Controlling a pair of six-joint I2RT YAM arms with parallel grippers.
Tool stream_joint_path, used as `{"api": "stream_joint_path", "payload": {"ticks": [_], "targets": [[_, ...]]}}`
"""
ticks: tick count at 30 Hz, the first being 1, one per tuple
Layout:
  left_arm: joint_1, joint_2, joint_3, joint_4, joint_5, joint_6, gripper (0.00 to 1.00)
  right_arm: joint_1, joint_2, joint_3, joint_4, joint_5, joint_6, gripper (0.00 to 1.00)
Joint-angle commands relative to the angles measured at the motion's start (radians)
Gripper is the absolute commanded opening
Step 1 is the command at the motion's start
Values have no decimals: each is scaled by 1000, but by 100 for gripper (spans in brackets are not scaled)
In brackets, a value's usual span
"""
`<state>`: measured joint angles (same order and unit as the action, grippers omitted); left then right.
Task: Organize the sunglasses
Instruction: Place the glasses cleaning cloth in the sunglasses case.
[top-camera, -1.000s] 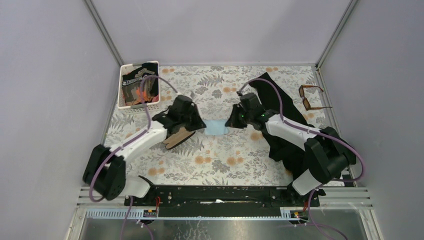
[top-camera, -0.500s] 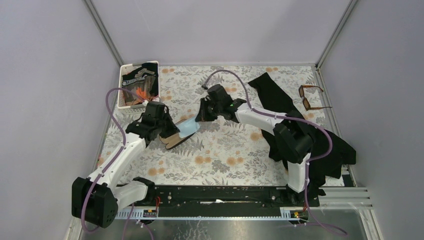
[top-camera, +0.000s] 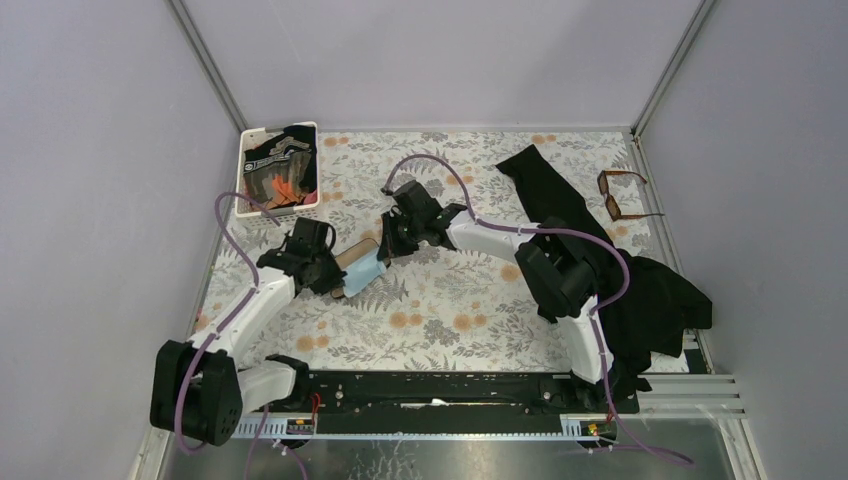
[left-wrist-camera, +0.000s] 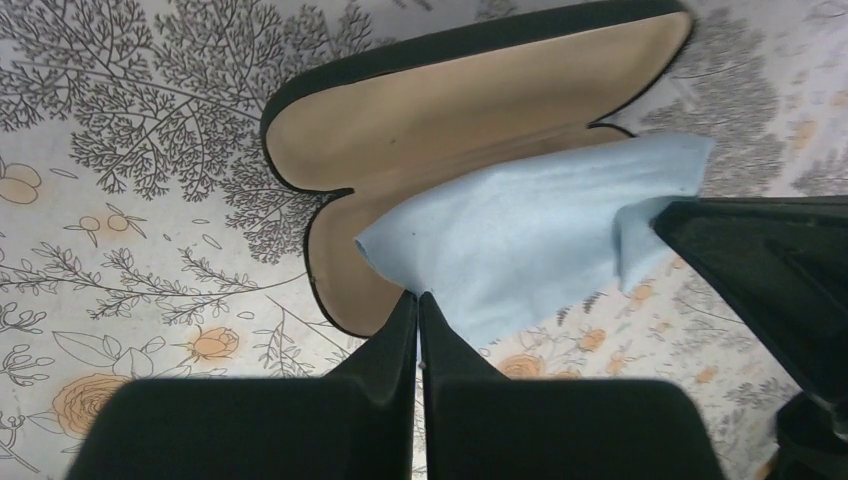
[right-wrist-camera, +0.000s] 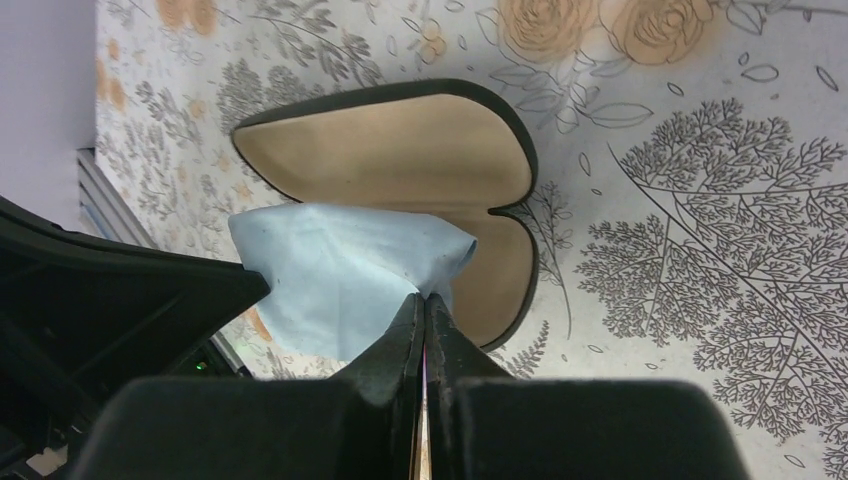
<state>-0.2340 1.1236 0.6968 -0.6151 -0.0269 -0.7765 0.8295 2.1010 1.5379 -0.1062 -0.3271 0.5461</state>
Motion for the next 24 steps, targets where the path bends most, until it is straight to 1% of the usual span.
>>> {"api": "stream_joint_path", "payload": {"ticks": [1,4,13,20,24], "targets": [[9,69,-30,72,-3,3,0,6,20,26,-27,-8,-33,0],[9,115,-43,101,43,16,0,5,16,-2,-21,6,-36,0],[2,170,-73,162,129,53,0,5,-11,-123,3,25,-29,0],[-72,248,-73,223,145,48,0,5,-65,-271,58,56,-1,0],[-118,294,-51,250,140,51,0,5,-136,-369,84,120,9,0]]}}
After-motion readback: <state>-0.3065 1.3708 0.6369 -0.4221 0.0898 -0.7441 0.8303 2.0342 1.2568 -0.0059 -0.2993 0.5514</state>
